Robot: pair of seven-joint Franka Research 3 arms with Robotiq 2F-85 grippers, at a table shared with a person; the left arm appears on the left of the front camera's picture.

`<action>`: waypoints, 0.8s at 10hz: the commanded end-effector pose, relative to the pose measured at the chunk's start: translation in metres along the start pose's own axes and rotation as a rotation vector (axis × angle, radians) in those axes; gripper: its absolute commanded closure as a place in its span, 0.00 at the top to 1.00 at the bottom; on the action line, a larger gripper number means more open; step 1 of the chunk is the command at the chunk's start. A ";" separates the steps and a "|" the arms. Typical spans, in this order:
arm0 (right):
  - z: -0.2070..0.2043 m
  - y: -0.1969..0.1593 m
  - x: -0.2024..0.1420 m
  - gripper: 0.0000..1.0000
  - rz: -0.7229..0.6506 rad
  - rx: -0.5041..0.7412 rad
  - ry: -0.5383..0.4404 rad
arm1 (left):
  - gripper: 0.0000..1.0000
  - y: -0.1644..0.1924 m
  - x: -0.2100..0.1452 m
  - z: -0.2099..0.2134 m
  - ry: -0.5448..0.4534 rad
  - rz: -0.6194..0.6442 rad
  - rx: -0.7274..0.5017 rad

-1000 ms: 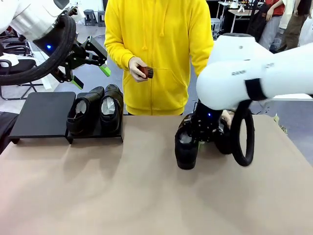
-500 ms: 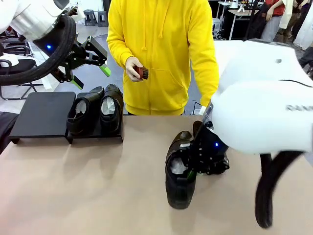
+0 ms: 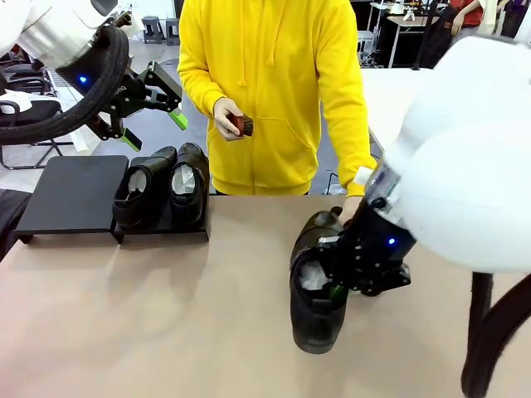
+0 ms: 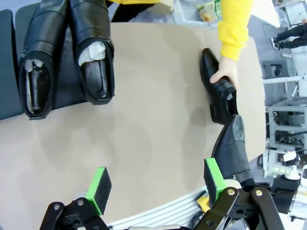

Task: Organize the shoes by placing them on the stand.
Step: Pick up one Shoe and place it in the middle of the table.

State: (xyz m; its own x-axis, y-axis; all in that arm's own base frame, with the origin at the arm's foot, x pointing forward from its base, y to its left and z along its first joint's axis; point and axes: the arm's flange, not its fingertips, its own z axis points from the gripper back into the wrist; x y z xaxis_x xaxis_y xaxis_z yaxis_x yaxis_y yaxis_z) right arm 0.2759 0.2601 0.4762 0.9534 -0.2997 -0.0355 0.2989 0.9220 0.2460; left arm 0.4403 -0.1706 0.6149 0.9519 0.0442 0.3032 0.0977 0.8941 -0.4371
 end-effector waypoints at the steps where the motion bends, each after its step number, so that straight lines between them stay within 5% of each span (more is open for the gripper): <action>1: -0.011 0.010 -0.009 0.00 0.038 -0.011 0.026 | 1.00 0.001 -0.001 0.001 -0.011 -0.006 -0.007; 4: -0.010 0.005 -0.008 0.00 0.022 -0.026 0.010 | 1.00 0.001 -0.001 0.001 -0.011 -0.006 -0.007; 8: -0.022 0.044 -0.019 0.00 0.138 -0.038 -0.085 | 1.00 0.001 -0.001 0.001 -0.011 -0.006 -0.007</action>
State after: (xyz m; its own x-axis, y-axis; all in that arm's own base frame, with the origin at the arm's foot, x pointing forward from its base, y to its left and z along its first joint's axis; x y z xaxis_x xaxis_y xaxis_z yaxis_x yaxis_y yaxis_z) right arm 0.2598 0.2952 0.4647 0.9761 -0.2163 0.0229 0.2074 0.9572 0.2019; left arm 0.4403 -0.1706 0.6149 0.9519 0.0442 0.3031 0.0977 0.8942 -0.4370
